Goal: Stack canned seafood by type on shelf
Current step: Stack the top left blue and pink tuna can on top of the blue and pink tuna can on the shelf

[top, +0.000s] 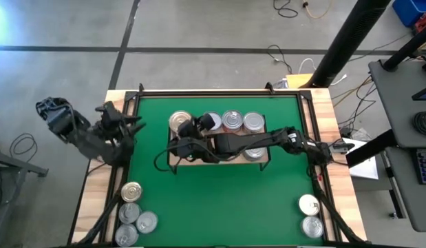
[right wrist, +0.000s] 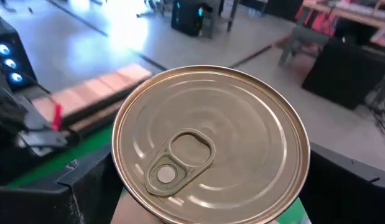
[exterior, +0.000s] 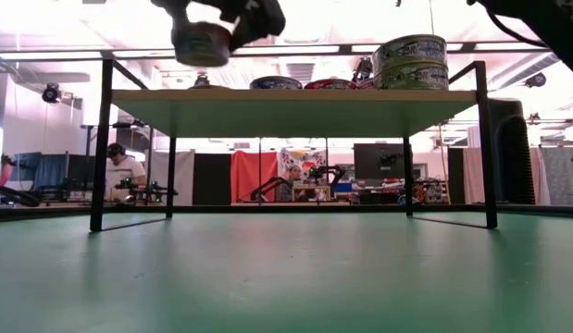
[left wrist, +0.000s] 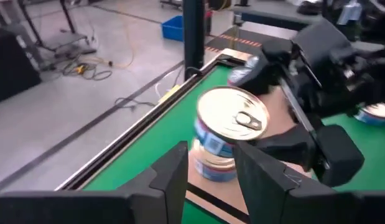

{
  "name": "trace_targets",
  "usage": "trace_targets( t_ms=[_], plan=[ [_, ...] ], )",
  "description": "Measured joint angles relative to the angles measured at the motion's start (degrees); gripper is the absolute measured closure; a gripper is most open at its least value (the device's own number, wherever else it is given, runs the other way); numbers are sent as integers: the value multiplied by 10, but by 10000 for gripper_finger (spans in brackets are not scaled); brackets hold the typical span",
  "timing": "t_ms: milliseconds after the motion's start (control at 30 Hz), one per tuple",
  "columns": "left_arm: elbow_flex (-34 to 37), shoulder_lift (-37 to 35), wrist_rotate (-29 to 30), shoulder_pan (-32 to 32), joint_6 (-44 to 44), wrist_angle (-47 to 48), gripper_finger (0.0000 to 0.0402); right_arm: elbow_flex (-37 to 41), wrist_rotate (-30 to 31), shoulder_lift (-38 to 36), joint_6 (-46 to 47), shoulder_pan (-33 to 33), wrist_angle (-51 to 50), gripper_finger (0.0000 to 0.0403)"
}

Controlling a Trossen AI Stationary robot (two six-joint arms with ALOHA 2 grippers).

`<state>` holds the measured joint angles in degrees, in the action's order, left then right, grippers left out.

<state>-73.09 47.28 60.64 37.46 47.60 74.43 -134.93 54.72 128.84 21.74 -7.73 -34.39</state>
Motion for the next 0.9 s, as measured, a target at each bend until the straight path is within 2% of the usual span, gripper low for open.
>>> trace_targets(
  t_ms=[100, 267, 367, 467, 567, 900],
  plan=[
    [3, -17, -51, -62, -74, -60, 294, 0, -14, 0, 52, 9, -58, 22],
    [55, -44, -191, -153, -228, -223, 312, 0, -42, 1, 140, 17, -132, 22],
    [90, -54, -264, -209, -314, -296, 322, 0, -44, 1, 147, 17, -137, 22],
    [114, -59, -331, -267, -354, -348, 324, 0, -55, 1, 149, 18, -135, 22],
    [127, -56, -396, -325, -375, -364, 325, 0, -70, 1, 151, 20, -135, 22],
    [131, -18, -526, -470, -446, -365, 325, 0, -73, 2, 150, 36, -132, 22]
  ],
)
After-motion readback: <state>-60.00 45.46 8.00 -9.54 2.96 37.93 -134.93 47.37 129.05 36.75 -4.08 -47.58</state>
